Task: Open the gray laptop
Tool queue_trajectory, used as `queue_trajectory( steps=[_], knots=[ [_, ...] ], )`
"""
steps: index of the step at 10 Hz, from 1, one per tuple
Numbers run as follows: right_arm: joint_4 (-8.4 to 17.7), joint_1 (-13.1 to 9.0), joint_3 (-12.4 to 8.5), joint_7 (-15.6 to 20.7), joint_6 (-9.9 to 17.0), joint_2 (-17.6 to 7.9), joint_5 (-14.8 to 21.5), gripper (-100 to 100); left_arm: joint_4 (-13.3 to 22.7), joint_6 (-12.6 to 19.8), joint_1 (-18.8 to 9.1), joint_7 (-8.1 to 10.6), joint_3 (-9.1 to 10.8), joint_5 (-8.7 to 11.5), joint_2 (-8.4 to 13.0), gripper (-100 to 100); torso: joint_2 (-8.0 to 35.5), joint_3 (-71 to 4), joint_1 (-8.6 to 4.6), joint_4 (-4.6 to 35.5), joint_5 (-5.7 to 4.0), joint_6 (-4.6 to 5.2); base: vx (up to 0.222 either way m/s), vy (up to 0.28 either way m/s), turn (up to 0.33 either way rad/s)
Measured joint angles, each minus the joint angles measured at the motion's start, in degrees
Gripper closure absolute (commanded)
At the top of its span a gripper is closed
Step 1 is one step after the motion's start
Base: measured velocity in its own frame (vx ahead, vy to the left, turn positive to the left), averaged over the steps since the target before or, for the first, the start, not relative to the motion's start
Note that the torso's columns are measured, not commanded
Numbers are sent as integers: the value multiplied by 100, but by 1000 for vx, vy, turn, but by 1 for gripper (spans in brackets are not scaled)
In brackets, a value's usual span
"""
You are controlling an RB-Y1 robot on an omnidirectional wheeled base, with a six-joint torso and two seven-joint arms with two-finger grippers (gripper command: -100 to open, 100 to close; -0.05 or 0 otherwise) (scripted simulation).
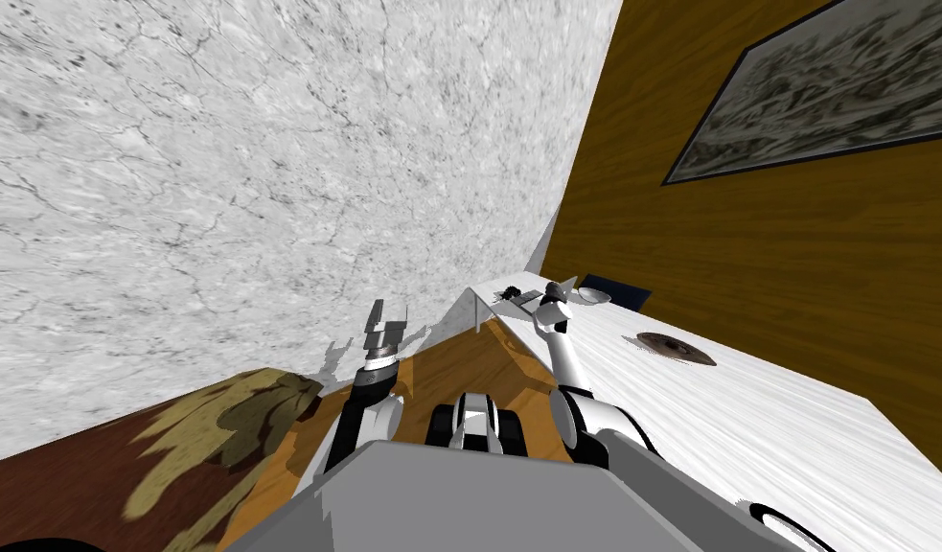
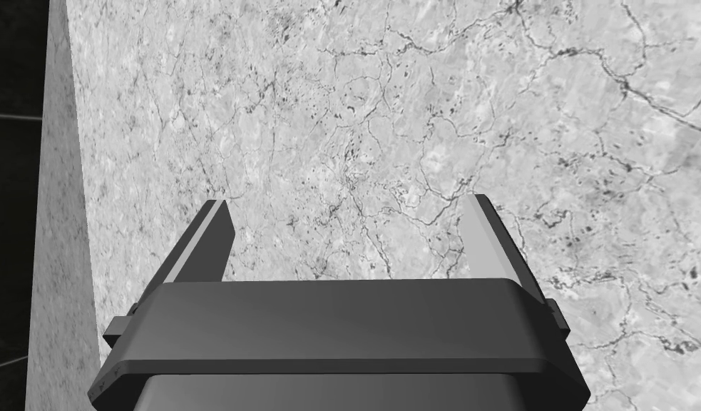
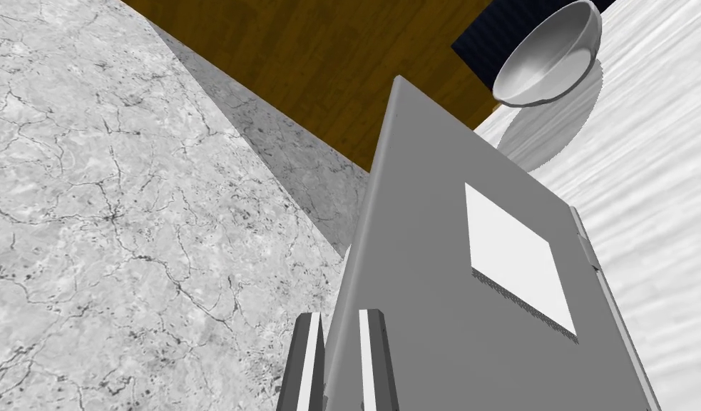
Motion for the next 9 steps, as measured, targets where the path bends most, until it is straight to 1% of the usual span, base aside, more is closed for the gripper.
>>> queue_trajectory(
  steps=[2, 3, 5, 7, 8, 9],
  knots=[
    [106, -128, -3, 282, -115, 14, -8, 100, 0, 0, 0, 0, 0, 0, 0, 0, -2, -1, 6, -5, -1, 1, 18, 0, 14],
    [215, -221, -11, 466, -184, 16, 1, 100, 0, 0, 0, 0, 0, 0, 0, 0, -7, -4, 4, -11, -4, 0, 13, 2, 16],
    [450, -412, -15, 619, -282, 27, 107, 100, 0, 0, 0, 0, 0, 0, 0, 0, -4, -3, 2, -15, -9, -1, 15, 0, 22],
    [653, -597, -18, 880, -412, 36, 134, 100, 0, 0, 0, 0, 0, 0, 0, 0, -1, 0, -1, -18, -12, 8, 17, 4, 20],
    [697, -660, -21, 1048, -468, 52, 116, 100, 0, 0, 0, 0, 0, 0, 0, 0, 7, 4, -3, -17, -13, 11, 20, 5, 17],
    [801, -769, -21, 1236, -563, 79, 132, 100, 0, 0, 0, 0, 0, 0, 0, 0, 8, 5, -2, -16, -13, 9, 16, 5, 22]
  ],
)
